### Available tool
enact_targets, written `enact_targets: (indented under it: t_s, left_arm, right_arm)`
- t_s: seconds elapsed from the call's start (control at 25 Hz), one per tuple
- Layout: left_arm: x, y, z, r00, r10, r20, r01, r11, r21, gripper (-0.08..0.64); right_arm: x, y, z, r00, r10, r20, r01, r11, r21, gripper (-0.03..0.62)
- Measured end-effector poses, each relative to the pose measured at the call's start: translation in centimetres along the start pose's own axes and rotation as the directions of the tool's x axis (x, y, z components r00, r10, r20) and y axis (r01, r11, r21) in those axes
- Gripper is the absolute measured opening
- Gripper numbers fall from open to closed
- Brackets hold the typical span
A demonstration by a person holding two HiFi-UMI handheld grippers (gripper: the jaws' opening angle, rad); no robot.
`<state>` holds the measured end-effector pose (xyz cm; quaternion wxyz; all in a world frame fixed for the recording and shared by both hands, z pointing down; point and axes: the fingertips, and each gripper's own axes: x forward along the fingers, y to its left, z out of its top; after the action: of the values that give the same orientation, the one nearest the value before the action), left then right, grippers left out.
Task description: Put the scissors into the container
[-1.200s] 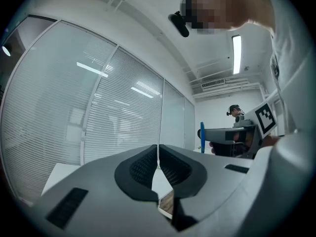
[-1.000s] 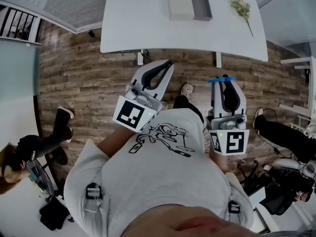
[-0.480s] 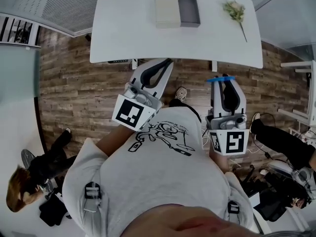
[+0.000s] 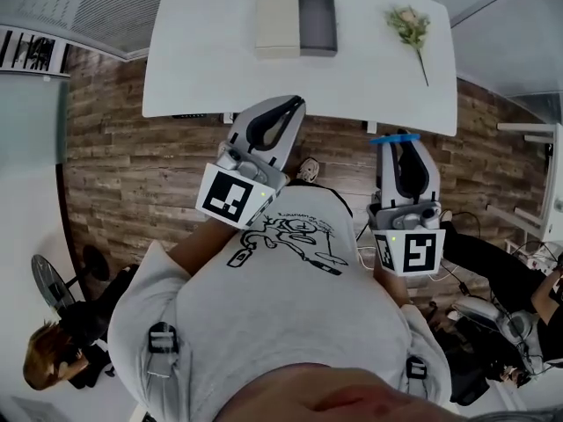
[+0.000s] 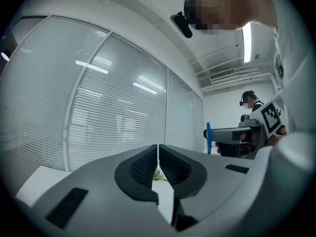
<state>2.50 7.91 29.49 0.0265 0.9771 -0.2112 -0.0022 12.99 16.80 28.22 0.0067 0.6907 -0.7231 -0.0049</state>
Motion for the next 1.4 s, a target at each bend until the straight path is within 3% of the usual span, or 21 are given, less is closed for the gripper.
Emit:
enact_targets:
  t_s: [0.72,1.4]
  left_arm:
    - [4.3,2.9,0.0,0.996,0.086,0.002,-0.086,0.996,-0.007,0.026]
    - [8.8,13.1,0.4,0.995,0.096,0.017,-0.095,0.995,-0.035,0.026]
  right_arm:
    - [5.5,-3.2,-0.3,0.994,0.105,0.000,-0.105,0.994,0.019,0.087]
    - [17.3,-3.5,0.4,0.991,0.132,-0.019,-0.132,0.991,-0.006,0.087]
